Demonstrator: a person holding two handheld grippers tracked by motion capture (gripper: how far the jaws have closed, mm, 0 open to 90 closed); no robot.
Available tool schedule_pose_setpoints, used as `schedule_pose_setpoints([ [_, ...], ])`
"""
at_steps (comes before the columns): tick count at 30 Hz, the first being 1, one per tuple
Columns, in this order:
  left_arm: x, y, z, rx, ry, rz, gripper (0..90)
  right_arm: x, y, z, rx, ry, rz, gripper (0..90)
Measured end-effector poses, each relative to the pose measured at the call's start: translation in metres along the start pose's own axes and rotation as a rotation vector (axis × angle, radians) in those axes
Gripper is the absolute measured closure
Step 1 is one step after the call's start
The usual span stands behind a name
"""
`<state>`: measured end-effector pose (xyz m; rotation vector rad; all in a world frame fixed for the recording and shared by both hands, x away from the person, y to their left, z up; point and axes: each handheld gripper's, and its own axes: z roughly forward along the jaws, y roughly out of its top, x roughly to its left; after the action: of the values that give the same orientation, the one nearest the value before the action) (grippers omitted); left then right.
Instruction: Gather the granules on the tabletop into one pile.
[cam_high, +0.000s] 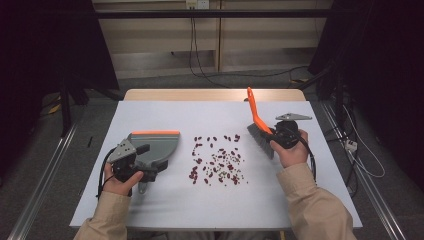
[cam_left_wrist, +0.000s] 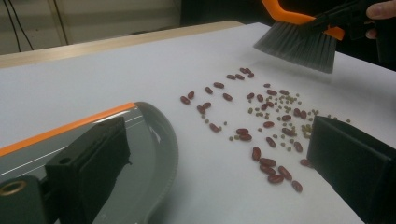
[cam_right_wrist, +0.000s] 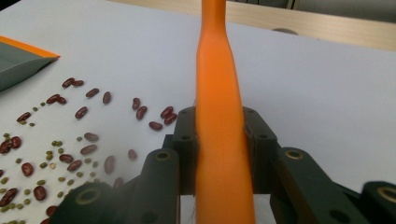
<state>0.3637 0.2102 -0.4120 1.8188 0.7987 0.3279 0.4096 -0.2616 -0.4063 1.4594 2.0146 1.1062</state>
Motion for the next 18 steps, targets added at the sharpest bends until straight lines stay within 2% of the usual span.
schedule_pose_setpoints([
  [8,0.004,-0.005,-0.005,0.005,0.007,-0.014,5.4,0.004,0.009,0.011,-0.02,-0.002,-0.046,71.3],
  [13,0.002,-0.008,-0.004,0.016,0.001,-0.012,5.3,0.006,0.014,0.021,-0.024,-0.009,-0.063,71.3],
  [18,0.002,-0.008,-0.004,0.021,-0.003,-0.008,5.3,0.008,0.018,0.033,-0.031,-0.021,-0.104,71.3],
])
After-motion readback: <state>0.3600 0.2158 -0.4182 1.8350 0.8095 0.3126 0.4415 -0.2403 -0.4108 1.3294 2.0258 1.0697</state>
